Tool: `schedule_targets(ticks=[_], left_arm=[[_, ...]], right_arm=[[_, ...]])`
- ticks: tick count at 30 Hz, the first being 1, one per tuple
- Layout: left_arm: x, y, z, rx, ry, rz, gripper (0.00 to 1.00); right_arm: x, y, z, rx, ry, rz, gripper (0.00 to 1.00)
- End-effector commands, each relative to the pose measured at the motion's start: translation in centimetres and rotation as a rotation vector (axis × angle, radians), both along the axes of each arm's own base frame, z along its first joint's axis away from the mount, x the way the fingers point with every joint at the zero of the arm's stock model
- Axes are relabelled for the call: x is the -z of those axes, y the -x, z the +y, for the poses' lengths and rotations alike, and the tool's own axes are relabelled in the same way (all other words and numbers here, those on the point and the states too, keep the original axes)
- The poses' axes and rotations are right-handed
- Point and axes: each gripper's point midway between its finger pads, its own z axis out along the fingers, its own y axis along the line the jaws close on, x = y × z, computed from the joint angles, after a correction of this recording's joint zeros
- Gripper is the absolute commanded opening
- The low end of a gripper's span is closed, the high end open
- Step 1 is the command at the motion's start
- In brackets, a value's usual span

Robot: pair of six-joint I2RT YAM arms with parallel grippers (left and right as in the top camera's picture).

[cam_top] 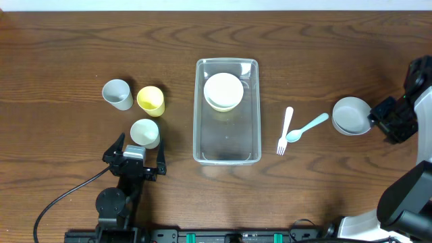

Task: Pack container
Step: 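Grasp the grey bowl at the right edge with the right gripper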

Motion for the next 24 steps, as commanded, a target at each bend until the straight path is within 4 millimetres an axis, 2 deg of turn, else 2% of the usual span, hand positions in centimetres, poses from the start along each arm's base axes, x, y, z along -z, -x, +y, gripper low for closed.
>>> schedule_targets(ticks=[1, 6, 13, 20, 24], left_arm=[[1.6, 0.1, 0.0, 0.003, -0.007, 0.047, 0.98], [1.6, 0.1, 0.0, 0.003, -0.007, 0.047, 0.98], [1.6, 0.1, 0.0, 0.003, -0.007, 0.046, 0.98], [1.6, 0.1, 0.0, 0.003, -0.007, 0.047, 0.98], [1.6, 0.1, 0.0, 0.003, -0.007, 0.047, 0.98]], right_arm=[[0.8, -0.4, 0.2, -0.034, -0.02, -0.037, 0.47], [2.9, -0.8, 0.3, -0.054, -0.008, -0.059, 0.48], [6.7, -0.3, 0.8, -0.056, -0.014, -0.084, 0.49], [7.8, -1.3, 0.7, -0.059, -0.001, -0.148, 0.48], [8.0, -1.8, 0.8, -0.073, 0.011, -0.164, 0.41]])
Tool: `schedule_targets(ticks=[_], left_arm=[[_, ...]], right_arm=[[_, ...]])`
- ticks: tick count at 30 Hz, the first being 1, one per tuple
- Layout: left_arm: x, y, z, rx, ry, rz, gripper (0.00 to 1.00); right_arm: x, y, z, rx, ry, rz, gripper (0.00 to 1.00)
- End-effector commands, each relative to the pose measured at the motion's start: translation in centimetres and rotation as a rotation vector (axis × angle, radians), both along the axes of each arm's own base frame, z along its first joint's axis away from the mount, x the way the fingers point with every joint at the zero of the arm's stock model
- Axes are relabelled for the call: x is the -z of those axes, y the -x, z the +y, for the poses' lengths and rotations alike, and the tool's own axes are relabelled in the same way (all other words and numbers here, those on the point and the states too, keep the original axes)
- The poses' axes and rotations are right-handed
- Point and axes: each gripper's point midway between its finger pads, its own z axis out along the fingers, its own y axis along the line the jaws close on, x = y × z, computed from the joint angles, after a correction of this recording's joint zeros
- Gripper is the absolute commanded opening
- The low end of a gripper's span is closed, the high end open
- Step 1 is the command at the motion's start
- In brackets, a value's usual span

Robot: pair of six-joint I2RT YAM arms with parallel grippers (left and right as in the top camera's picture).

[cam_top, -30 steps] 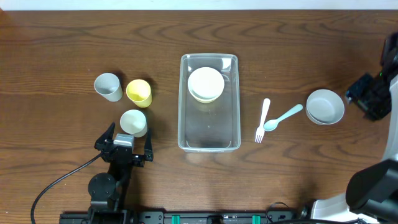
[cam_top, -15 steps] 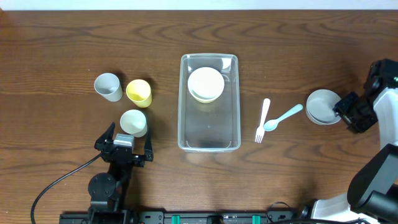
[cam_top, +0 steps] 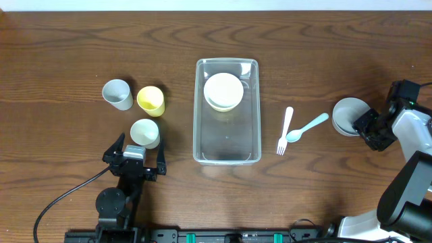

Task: Pack container
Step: 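Grasp the grey bowl at the right edge with the right gripper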

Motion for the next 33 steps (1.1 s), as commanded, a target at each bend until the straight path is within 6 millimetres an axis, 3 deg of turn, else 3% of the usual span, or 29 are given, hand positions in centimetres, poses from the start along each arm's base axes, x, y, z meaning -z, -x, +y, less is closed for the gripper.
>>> schedule_targets(ticks=[1, 7, 10, 18, 24, 26, 33], left_arm=[[1.6, 0.1, 0.0, 0.003, -0.007, 0.047, 0.98], [1.6, 0.1, 0.0, 0.003, -0.007, 0.047, 0.98], [1.6, 0.1, 0.0, 0.003, -0.007, 0.047, 0.98], [1.6, 0.1, 0.0, 0.003, -0.007, 0.046, 0.98], [1.6, 0.1, 0.0, 0.003, -0.007, 0.047, 0.98], [1.6, 0.1, 0.0, 0.003, -0.007, 0.047, 0.98], [1.6, 0.1, 0.0, 0.003, -0.007, 0.047, 0.98]], right_arm=[[0.1, -0.1, 0.4, -0.02, 0.006, -0.009, 0.38], [0.1, -0.7, 0.5, -0.03, 0.014, -0.03, 0.18], [0.1, -0.8, 0.6, -0.033, 0.018, -0.031, 0.13], [1.2, -0.1, 0.8, -0.033, 0.015, -0.023, 0.16], [1.6, 0.1, 0.9, -0.033, 0.013, -0.023, 0.08], [1.5, -0.1, 1.1, -0.037, 0.001, -0.033, 0.01], [-0.1, -2.2, 3.3, -0.116, -0.121, -0.135, 0.01]])
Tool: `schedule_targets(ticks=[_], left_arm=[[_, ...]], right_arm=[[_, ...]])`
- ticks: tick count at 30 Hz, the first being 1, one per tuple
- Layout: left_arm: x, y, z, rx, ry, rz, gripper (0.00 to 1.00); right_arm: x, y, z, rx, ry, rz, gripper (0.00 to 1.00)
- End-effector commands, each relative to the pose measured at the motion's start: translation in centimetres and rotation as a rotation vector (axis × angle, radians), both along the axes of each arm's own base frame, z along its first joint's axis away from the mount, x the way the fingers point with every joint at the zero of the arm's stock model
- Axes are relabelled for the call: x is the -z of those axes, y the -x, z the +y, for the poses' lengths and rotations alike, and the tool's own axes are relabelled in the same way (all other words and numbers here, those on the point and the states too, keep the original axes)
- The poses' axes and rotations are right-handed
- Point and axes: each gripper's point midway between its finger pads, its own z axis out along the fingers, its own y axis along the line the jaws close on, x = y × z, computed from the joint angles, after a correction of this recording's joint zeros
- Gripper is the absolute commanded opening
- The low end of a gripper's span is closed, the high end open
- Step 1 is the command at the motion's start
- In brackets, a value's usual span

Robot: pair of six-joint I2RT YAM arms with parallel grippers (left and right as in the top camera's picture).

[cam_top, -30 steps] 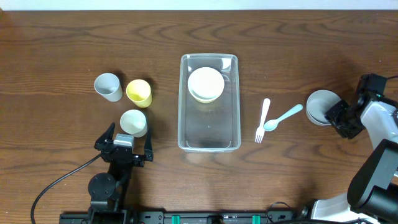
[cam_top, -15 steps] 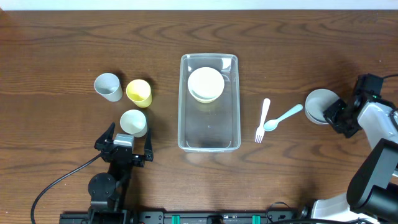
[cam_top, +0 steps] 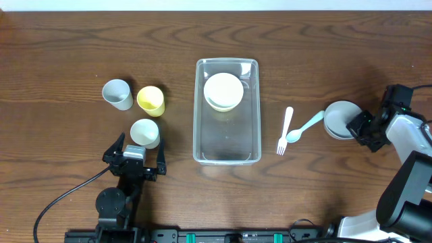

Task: Pack container
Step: 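Grasp the grey bowl at the right edge with the right gripper, then carry the grey bowl into the container and stack it on the bowls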

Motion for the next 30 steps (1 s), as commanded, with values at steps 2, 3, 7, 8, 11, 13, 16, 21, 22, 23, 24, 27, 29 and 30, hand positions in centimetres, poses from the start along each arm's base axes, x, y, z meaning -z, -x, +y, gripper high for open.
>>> schedule_targets(ticks=[2, 3, 7, 8, 11, 13, 16, 21, 22, 23, 24, 27, 29, 30], left_arm=[[1.6, 0.1, 0.0, 0.003, -0.007, 0.047, 0.98], [1.6, 0.1, 0.0, 0.003, -0.007, 0.047, 0.98], [1.6, 0.1, 0.0, 0.003, -0.007, 0.047, 0.98], [1.6, 0.1, 0.0, 0.003, -0.007, 0.047, 0.98], [1.6, 0.1, 0.0, 0.003, -0.007, 0.047, 0.98], [1.6, 0.1, 0.0, 0.003, -0.007, 0.047, 0.98], [1.6, 0.1, 0.0, 0.003, -0.007, 0.047, 0.98], [1.6, 0.1, 0.0, 0.003, -0.007, 0.047, 0.98], [1.6, 0.1, 0.0, 0.003, -0.007, 0.047, 0.98], [1.6, 0.1, 0.0, 0.003, -0.007, 0.047, 0.98], [1.6, 0.1, 0.0, 0.003, -0.007, 0.047, 0.98], [1.6, 0.1, 0.0, 0.003, -0.007, 0.047, 0.98], [1.6, 0.1, 0.0, 0.003, -0.007, 0.047, 0.98], [1.6, 0.1, 0.0, 0.003, -0.007, 0.047, 0.98]], right_arm=[[-2.9, -2.6, 2.5, -0.119, -0.11, -0.133, 0.01], [-3.8, -3.1, 3.0, -0.145, -0.13, -0.169, 0.01], [-8.3, -4.8, 5.3, -0.257, -0.181, -0.317, 0.01], [-9.5, -5.1, 5.7, -0.277, -0.178, -0.35, 0.01], [-13.0, -5.5, 7.1, -0.329, -0.155, -0.432, 0.01], [-15.2, -5.7, 8.3, -0.372, -0.136, -0.485, 0.01], [-17.6, -5.8, 11.0, -0.451, -0.125, -0.548, 0.02], [-18.6, -6.1, 17.1, -0.559, -0.147, -0.579, 0.02], [-18.5, -6.3, 18.1, -0.571, -0.139, -0.58, 0.02], [-18.5, -6.5, 19.6, -0.589, -0.13, -0.585, 0.02], [-18.4, -6.6, 20.7, -0.601, -0.123, -0.588, 0.02], [-18.1, -7.0, 23.8, -0.627, -0.107, -0.6, 0.03], [-17.6, -7.3, 25.4, -0.63, -0.093, -0.6, 0.04], [-17.3, -7.4, 26.0, -0.63, -0.085, -0.598, 0.04]])
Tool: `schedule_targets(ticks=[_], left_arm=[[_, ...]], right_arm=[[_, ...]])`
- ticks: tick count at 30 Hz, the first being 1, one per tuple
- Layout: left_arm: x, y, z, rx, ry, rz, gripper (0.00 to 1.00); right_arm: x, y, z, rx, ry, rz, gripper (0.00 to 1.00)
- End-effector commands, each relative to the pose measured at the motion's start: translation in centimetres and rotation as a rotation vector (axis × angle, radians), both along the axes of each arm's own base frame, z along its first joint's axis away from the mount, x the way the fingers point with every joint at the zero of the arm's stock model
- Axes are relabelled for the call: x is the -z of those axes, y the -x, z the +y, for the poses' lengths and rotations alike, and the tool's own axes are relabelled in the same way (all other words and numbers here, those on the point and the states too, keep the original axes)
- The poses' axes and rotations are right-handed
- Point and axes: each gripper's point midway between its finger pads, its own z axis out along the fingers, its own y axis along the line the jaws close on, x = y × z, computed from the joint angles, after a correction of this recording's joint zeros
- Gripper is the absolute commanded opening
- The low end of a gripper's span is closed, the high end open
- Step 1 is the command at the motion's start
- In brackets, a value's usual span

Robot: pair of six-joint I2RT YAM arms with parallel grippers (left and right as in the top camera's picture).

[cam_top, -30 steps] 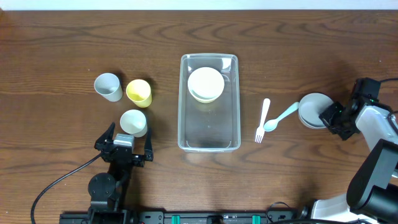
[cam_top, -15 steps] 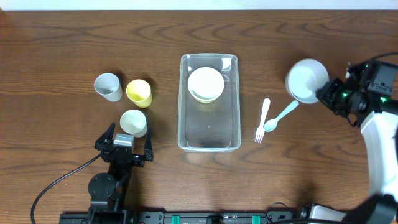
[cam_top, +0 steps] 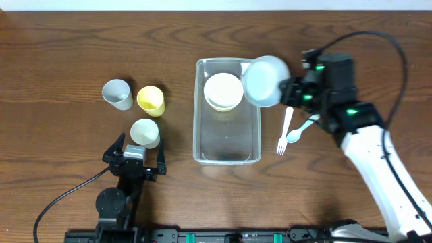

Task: Pack container
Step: 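Carry the grey bowl into the container and stack it on the bowls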

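A clear rectangular container (cam_top: 227, 152) sits mid-table with a white bowl (cam_top: 223, 91) inside its far end. My right gripper (cam_top: 289, 91) is shut on the rim of a second pale bowl (cam_top: 265, 81), held in the air over the container's far right edge. A white fork (cam_top: 285, 130) and a light blue spoon (cam_top: 302, 128) lie to the right of the container. My left gripper (cam_top: 134, 163) rests open near the front left, just behind a pale green cup (cam_top: 144, 133).
A grey cup (cam_top: 117, 94) and a yellow cup (cam_top: 150, 100) stand left of the container, behind the pale green cup. The left arm's cable trails toward the front edge. The right arm reaches in from the front right.
My right gripper has lifted the pale bowl from the table at the right and now holds it over the container's far right edge. The left arm has not moved.
The pale bowl stood on the table at the far right with my right gripper beside it. At the following moments the gripper was at the bowl's rim and the bowl sat slightly further left. Now the bowl hangs in the gripper above the container's edge.
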Motion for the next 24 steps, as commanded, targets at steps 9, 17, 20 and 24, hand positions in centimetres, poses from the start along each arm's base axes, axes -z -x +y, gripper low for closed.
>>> schedule_targets(ticks=[9, 17, 20, 24], left_arm=[[1.6, 0.1, 0.0, 0.003, -0.007, 0.047, 0.98], [1.6, 0.1, 0.0, 0.003, -0.007, 0.047, 0.98], [1.6, 0.1, 0.0, 0.003, -0.007, 0.047, 0.98], [1.6, 0.1, 0.0, 0.003, -0.007, 0.047, 0.98]], right_arm=[[2.4, -3.1, 3.4, 0.057, 0.118, 0.05, 0.04], [3.1, -5.7, 5.3, -0.024, 0.181, 0.099, 0.04], [4.3, -6.0, 6.1, -0.048, 0.202, 0.128, 0.04], [6.4, -6.0, 7.0, -0.07, 0.219, 0.165, 0.05]])
